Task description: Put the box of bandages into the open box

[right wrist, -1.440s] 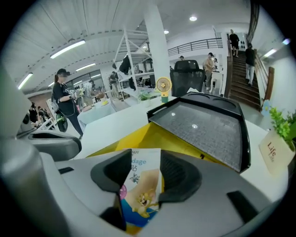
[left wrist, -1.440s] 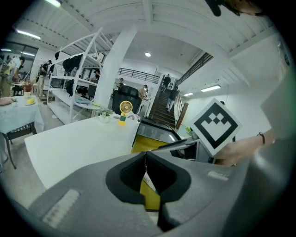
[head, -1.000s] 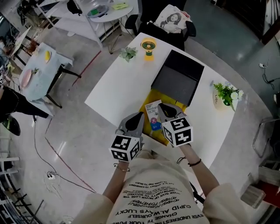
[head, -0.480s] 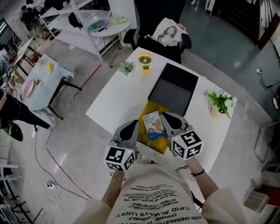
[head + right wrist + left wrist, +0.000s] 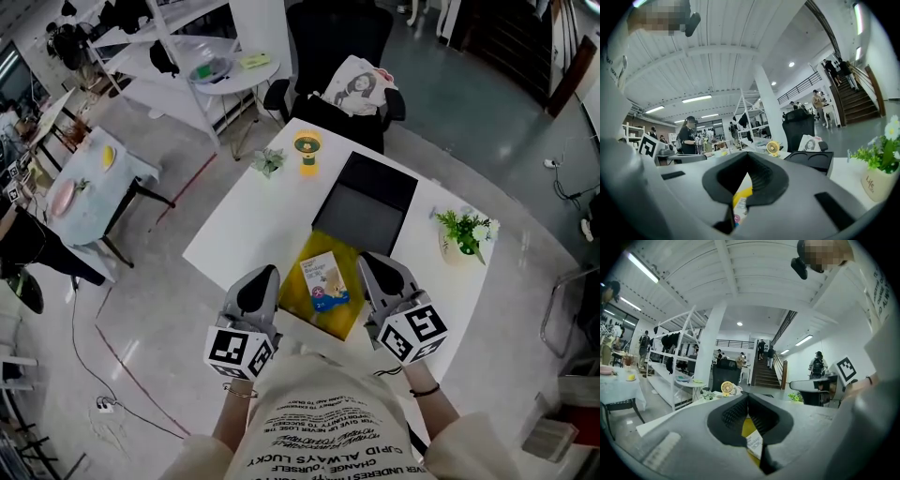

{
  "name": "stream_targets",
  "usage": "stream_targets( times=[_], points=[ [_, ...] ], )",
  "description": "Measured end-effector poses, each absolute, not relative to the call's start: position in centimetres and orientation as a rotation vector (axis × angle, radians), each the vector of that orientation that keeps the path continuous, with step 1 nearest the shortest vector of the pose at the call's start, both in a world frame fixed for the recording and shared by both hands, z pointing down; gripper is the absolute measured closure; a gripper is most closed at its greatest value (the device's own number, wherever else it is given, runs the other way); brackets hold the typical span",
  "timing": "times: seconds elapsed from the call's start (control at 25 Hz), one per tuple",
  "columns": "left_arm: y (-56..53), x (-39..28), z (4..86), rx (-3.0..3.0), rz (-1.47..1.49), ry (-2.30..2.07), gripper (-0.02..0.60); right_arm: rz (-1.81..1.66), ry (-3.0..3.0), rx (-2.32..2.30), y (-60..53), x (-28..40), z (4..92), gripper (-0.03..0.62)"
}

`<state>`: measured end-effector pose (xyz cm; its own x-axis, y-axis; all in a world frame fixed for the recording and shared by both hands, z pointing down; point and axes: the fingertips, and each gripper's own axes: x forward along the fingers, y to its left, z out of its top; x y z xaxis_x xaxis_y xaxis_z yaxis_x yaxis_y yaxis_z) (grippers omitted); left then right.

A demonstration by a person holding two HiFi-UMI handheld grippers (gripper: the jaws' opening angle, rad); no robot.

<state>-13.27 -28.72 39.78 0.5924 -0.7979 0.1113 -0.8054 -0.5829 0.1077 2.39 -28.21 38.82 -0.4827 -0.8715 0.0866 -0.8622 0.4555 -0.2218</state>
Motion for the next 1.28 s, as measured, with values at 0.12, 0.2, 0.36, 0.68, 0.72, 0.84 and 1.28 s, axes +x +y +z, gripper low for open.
stream_targets(
  times=[0.12,0.2,0.36,0.68,0.72,0.84,1.28],
  points=[
    [-28.6,-14.0,39.5,2.673,0.072,-1.387,0.558,-0.329,2.619,-1.569,-27.9,2.7,37.9,0.589],
    [-28.5,-14.4,39.4,2.664,0.064,-1.410,0.558,-0.310,2.612,-1.555,-27.7,2.7,37.5,0.589],
    [-28.3,-15.1,39.2,2.659,0.057,-1.439,0.558,-0.292,2.606,-1.536,-27.5,2.5,37.0,0.591],
    [-28.1,-15.3,39.1,2.667,0.076,-1.459,0.558,-0.255,2.600,-1.547,-27.2,2.4,36.3,0.591],
    [-28.0,-15.3,39.2,2.669,0.083,-1.460,0.558,-0.255,2.600,-1.551,-27.2,2.4,36.4,0.591],
    [-28.0,-15.4,39.3,2.669,0.090,-1.460,0.558,-0.266,2.597,-1.568,-27.4,2.4,36.5,0.591],
    [-28.1,-16.0,39.7,2.660,0.115,-1.484,0.558,-0.263,2.598,-1.604,-27.7,2.3,36.9,0.591]
  ],
)
